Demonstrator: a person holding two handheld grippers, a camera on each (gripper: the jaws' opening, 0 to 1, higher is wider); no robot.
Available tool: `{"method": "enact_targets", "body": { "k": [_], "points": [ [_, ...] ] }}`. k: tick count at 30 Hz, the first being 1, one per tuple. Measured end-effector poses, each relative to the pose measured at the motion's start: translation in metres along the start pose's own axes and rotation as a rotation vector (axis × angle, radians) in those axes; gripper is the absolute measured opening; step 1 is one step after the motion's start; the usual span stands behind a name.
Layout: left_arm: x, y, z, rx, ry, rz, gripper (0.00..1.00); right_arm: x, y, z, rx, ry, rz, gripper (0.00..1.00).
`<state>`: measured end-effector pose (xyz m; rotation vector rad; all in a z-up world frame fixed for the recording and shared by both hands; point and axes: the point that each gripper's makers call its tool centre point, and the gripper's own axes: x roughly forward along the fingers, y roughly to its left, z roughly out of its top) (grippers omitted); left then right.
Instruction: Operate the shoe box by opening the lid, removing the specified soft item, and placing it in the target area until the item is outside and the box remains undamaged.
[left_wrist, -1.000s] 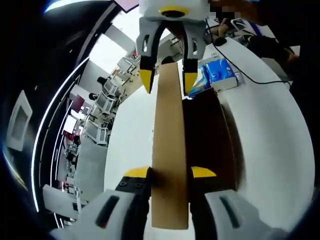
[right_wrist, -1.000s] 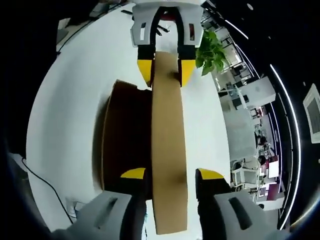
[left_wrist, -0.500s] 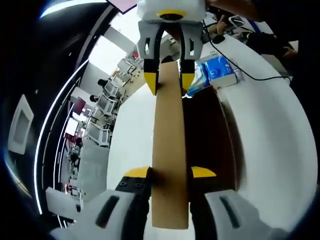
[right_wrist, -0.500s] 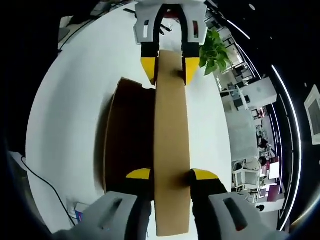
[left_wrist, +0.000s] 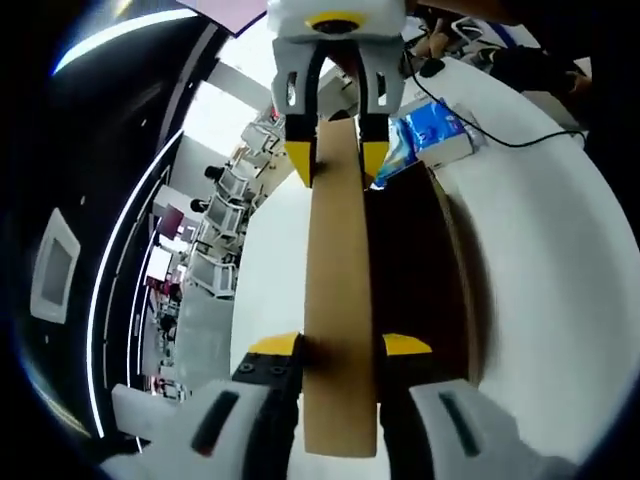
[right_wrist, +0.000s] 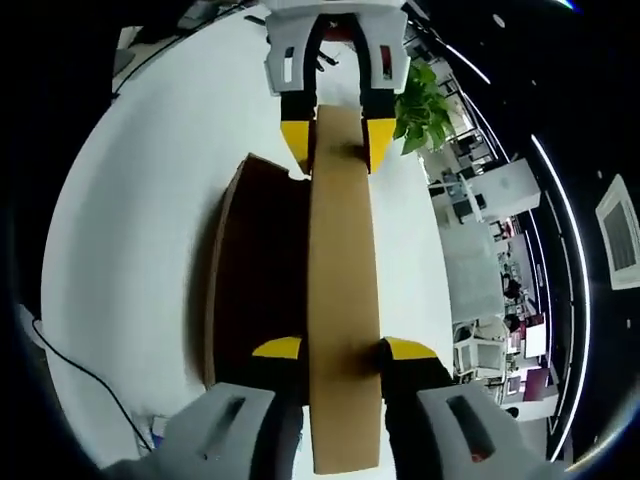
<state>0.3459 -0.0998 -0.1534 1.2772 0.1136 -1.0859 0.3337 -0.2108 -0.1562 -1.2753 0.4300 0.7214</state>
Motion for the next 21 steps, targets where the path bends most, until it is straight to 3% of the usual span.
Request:
{"method": "enact_targets", "body": {
  "k": [21],
  "points": [
    [-0.001, -0.026, -0.004, 0.088, 0.010, 0.144, 0.29, 0.002, 0.028, 0.002, -0.044, 0.011, -0.160, 0.29]
  ]
}}
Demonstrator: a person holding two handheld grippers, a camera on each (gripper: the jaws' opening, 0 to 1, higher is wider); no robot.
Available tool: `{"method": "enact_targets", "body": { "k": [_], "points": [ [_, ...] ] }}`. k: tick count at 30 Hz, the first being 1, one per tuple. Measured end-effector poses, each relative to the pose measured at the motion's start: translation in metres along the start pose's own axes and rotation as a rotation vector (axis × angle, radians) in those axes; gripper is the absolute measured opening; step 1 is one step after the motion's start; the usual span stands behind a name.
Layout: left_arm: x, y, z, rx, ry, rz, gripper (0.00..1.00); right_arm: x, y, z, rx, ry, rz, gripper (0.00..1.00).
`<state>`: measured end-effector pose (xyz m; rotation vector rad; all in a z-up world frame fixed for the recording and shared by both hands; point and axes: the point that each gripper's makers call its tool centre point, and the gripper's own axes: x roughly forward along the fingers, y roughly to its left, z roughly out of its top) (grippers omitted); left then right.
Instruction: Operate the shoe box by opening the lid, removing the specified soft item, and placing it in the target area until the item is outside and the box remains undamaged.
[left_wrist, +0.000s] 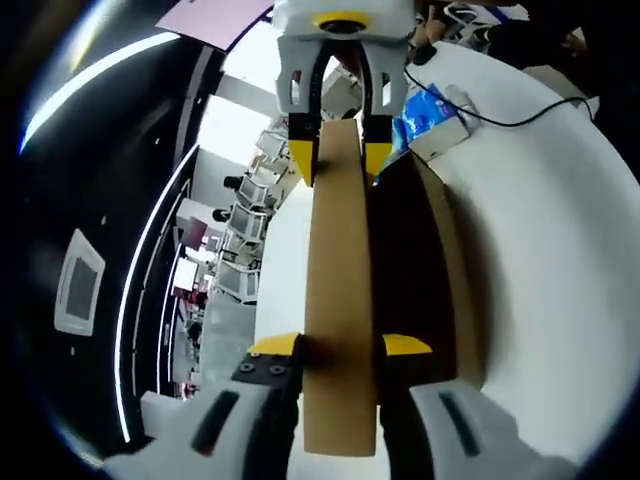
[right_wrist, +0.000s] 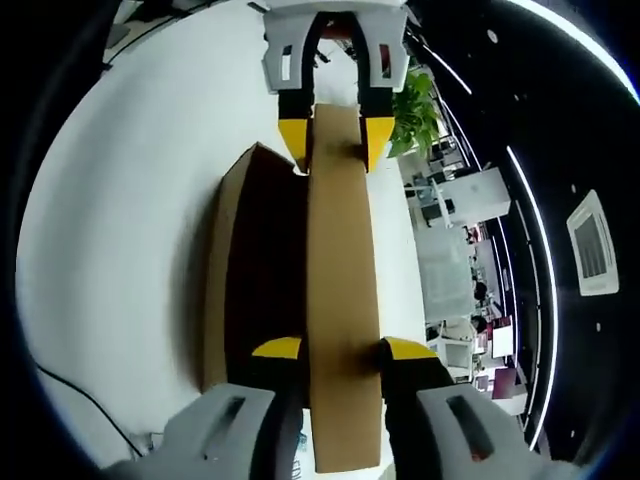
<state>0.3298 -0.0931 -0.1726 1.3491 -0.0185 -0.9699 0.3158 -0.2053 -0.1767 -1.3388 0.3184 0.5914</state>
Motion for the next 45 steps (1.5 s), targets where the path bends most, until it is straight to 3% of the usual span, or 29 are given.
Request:
{"method": "enact_targets", "body": {
  "k": [2, 11, 24, 28, 37, 45],
  "points": [
    [-0.001, -0.003, -0.002, 0.053, 0.033, 0.034, 0.29, -0.001, 0.003, 0.002, 0.005, -0.014, -0.015, 0.29],
    [-0.001, -0.018, -0.001, 0.042, 0.029, 0.068, 0.29, -0.002, 0.021, 0.005, -0.022, -0.019, -0.109, 0.29],
    [0.005, -0.034, -0.020, 0.117, 0.065, 0.175, 0.29, -0.003, 0.042, 0.010, -0.057, -0.038, -0.237, 0.29],
    [0.004, -0.035, -0.018, 0.132, 0.071, 0.195, 0.29, -0.001, 0.048, 0.010, -0.066, -0.046, -0.264, 0.29],
    [0.006, -0.048, -0.015, 0.144, 0.075, 0.182, 0.30, 0.002, 0.055, 0.010, -0.051, -0.051, -0.251, 0.29],
    [0.007, -0.054, -0.012, 0.153, 0.074, 0.215, 0.30, 0.002, 0.061, 0.009, -0.063, -0.052, -0.270, 0.29]
  ]
}}
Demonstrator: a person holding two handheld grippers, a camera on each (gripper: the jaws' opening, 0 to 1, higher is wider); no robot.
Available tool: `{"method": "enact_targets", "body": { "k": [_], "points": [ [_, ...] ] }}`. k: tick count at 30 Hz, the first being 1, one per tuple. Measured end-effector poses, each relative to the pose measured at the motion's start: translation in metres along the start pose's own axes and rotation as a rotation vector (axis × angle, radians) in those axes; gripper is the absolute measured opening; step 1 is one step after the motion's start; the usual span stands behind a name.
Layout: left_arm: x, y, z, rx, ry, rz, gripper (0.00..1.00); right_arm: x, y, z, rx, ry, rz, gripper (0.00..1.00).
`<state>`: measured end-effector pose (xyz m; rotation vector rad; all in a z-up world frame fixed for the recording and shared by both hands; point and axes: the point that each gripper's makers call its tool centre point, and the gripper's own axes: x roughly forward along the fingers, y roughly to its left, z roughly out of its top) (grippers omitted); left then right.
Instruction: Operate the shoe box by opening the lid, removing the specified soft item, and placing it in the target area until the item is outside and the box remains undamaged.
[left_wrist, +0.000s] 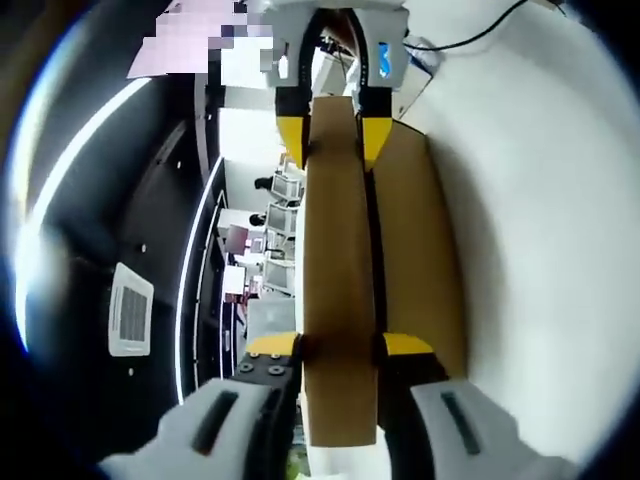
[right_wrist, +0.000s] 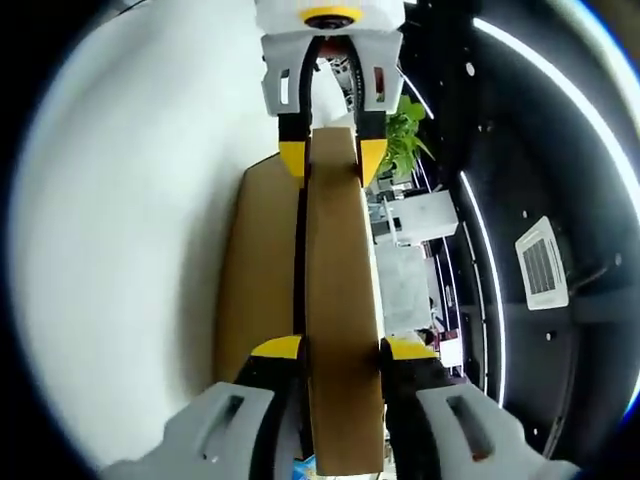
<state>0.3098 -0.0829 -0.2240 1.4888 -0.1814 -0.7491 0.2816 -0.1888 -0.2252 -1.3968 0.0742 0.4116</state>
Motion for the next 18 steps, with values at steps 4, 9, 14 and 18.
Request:
{"method": "enact_targets", "body": {
  "k": [4, 9, 14, 18],
  "points": [
    [-0.0025, -0.0003, 0.0018, 0.006, -0.002, 0.006, 0.30, -0.0026, 0.0003, 0.0008, 0.006, -0.004, 0.003, 0.29],
    [-0.0019, -0.0003, 0.0010, -0.010, 0.001, -0.008, 0.30, -0.0023, 0.0003, 0.0008, 0.003, 0.003, 0.019, 0.29],
    [-0.0042, 0.0006, 0.0019, 0.009, 0.005, 0.006, 0.33, -0.0025, 0.0014, 0.0010, 0.012, 0.007, 0.028, 0.29],
    [-0.0046, -0.0010, 0.0021, 0.002, 0.005, -0.001, 0.34, -0.0022, 0.0048, 0.0011, 0.015, 0.007, 0.038, 0.29]
  ]
}}
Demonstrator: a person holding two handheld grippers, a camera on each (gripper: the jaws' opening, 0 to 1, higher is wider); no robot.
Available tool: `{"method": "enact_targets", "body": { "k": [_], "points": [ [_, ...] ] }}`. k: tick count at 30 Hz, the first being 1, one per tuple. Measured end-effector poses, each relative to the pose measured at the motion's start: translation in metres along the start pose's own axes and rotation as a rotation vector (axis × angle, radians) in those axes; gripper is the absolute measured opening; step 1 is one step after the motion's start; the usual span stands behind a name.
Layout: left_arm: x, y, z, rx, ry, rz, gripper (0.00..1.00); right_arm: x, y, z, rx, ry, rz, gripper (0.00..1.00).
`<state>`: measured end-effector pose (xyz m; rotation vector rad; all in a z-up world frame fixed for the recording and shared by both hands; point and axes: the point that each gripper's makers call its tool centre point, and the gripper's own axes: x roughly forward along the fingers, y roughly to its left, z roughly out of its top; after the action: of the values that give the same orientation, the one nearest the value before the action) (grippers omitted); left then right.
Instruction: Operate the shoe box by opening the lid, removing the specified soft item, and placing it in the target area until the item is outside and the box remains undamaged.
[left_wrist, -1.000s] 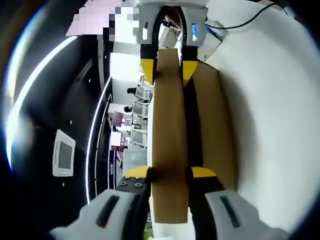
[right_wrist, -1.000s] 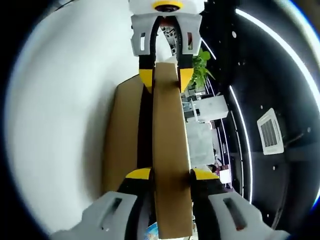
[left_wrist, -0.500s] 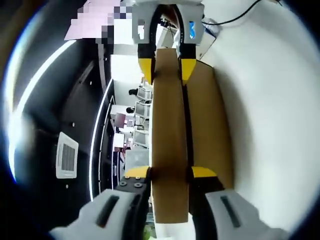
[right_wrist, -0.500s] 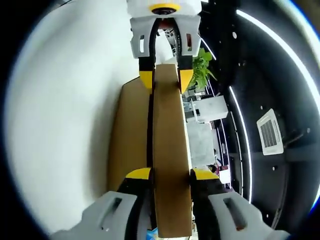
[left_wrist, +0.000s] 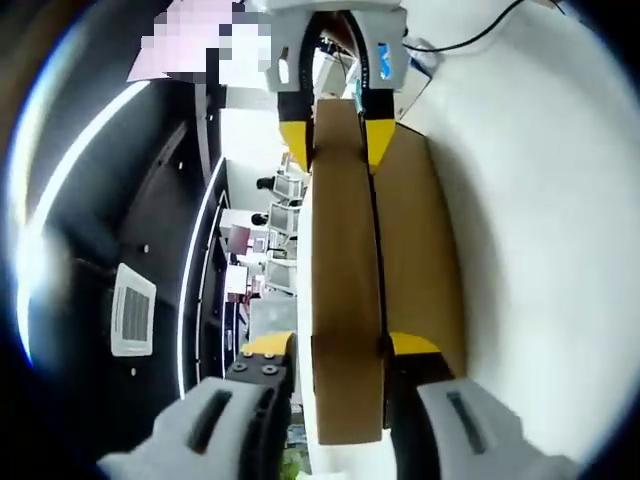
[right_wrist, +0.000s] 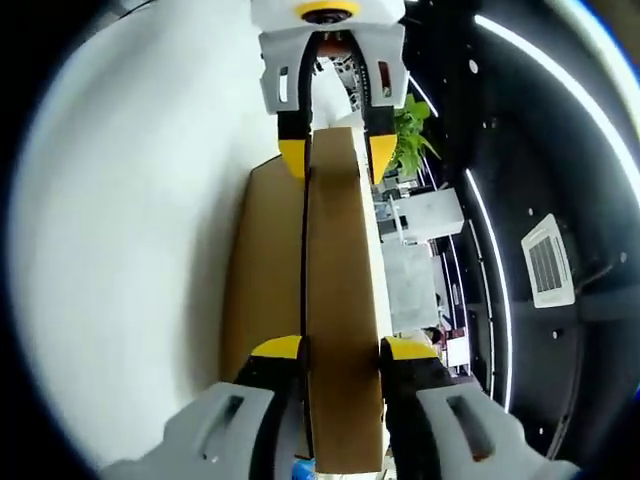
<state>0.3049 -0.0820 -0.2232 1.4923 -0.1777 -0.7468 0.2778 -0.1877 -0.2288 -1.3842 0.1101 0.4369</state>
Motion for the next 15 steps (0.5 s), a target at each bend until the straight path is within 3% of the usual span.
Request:
{"method": "enact_targets", "body": {
  "k": [4, 15],
  "points": [
    [0.0002, -0.0056, -0.0004, 0.000, 0.003, -0.005, 0.30, -0.0001, 0.0006, 0.0000, 0.000, 0.001, -0.005, 0.29],
    [-0.0016, -0.0084, 0.0007, -0.014, -0.002, -0.010, 0.33, -0.0005, 0.0062, 0.0004, 0.007, 0.004, 0.023, 0.30]
  ]
}}
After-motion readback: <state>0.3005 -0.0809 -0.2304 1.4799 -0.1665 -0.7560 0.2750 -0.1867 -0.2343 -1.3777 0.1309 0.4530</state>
